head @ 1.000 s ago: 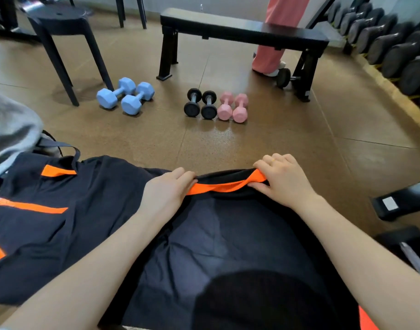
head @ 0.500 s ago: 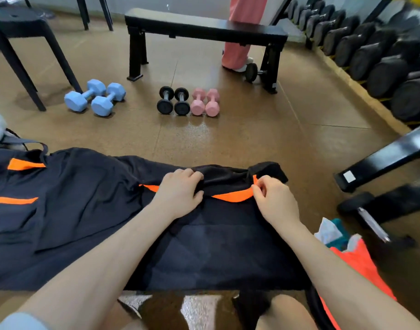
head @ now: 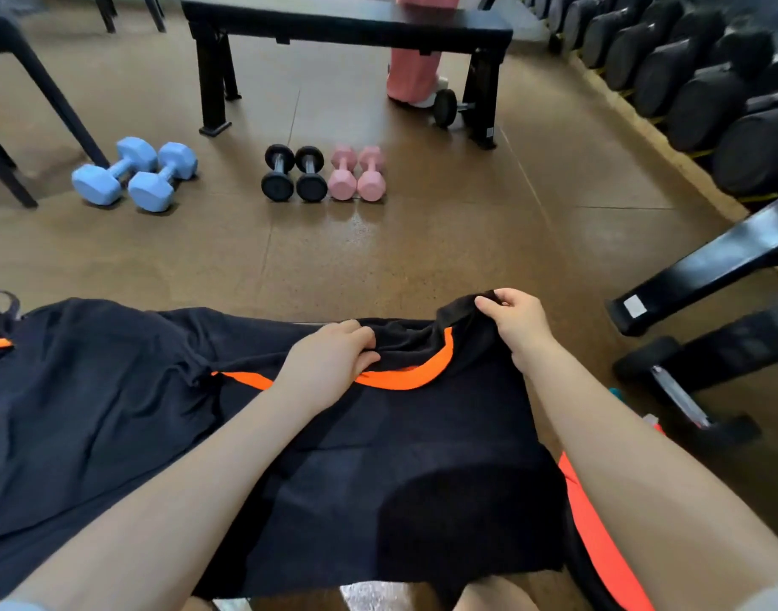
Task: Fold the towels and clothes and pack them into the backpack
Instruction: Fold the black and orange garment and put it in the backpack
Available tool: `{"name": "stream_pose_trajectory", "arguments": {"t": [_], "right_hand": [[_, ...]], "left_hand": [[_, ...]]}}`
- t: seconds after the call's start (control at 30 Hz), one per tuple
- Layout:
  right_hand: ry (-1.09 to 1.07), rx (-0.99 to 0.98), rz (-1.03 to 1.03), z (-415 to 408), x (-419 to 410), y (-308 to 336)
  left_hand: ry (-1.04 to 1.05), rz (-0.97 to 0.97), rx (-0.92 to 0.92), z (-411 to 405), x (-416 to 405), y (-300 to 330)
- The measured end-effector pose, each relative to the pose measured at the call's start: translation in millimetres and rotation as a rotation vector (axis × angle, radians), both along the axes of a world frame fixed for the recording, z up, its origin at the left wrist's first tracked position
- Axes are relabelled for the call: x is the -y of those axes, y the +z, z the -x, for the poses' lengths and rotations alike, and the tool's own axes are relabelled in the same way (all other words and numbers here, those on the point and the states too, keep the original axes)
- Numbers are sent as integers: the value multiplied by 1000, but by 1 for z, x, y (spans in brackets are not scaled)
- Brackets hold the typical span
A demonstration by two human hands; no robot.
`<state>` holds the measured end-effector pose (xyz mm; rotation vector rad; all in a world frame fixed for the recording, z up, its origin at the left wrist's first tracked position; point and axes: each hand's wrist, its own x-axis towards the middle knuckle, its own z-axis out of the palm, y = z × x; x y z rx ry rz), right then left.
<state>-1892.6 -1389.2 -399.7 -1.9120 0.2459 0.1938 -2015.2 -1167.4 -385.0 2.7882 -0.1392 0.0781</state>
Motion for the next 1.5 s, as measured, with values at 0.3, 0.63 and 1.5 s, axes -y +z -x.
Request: {"name": "stream_pose_trajectory", "arguments": {"t": [0.3,0.63,1.5], "right_hand": [[-60,157,-465,25,50,53],[-92,-348,-301,80,84,12],[534,353,734,20,11,15]], "left_hand": [[226,270,422,-15,-12,33],[-30,-179,155,36,-6,-14],[161,-308,-11,-4,-103,-2]]}}
